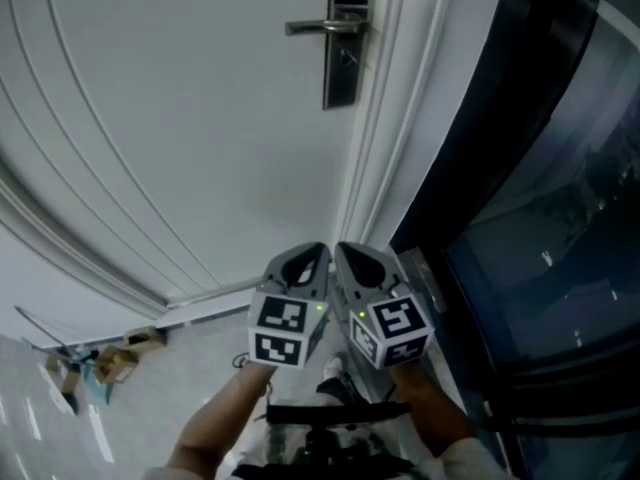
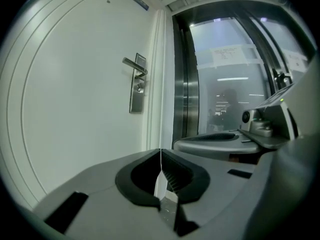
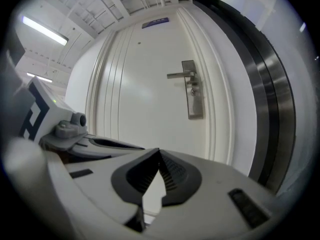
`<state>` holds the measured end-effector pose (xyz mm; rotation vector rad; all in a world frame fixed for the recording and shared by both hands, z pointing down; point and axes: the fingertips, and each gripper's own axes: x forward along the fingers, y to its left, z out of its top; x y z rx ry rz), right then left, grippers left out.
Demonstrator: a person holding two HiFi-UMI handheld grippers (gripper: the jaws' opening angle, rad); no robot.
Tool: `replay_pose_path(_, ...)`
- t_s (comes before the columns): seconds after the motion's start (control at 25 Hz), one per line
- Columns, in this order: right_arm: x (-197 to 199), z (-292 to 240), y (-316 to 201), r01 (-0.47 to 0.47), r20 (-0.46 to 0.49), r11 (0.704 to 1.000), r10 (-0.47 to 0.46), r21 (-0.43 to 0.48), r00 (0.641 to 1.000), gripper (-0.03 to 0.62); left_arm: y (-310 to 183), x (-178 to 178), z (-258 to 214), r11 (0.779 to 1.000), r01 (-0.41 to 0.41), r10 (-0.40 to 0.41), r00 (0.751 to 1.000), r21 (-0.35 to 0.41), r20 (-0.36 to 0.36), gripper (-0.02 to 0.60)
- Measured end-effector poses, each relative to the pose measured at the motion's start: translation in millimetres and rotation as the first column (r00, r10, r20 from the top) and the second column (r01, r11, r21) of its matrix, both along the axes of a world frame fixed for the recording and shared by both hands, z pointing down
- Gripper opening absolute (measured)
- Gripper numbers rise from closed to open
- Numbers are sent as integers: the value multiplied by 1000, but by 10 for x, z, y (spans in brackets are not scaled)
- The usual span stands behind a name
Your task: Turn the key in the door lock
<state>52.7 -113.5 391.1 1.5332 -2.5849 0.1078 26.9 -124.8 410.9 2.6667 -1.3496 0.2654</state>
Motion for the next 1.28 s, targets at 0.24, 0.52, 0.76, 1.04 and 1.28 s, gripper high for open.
replay_pose_path(0.24, 208, -109, -454, 62, -3, 998, -62, 21, 998, 12, -450, 198, -100, 998, 60, -60, 998, 4, 8, 20)
replay_pose_path(0.52, 363, -349, -790, 144, -152, 984, -127, 107, 980, 14, -815, 396, -255, 994, 107, -107, 994, 16, 1, 20)
replay_pose_path(0.76, 460, -614, -1052, 188, -249, 963, -136, 195, 959, 15, -1032, 437, -426, 990, 133, -132, 991, 42, -15, 20)
replay_pose_path(1.04, 377, -970, -1327, 221, -348, 936, -118, 274, 930, 23, -1289, 365, -644, 990, 129, -126, 991, 57, -52, 20)
replay_pose_path(1.28, 311, -1235, -1585, 208, -422, 922, -56, 325, 905, 34, -1505, 303, -795, 992, 95, -89, 993, 81, -72, 20)
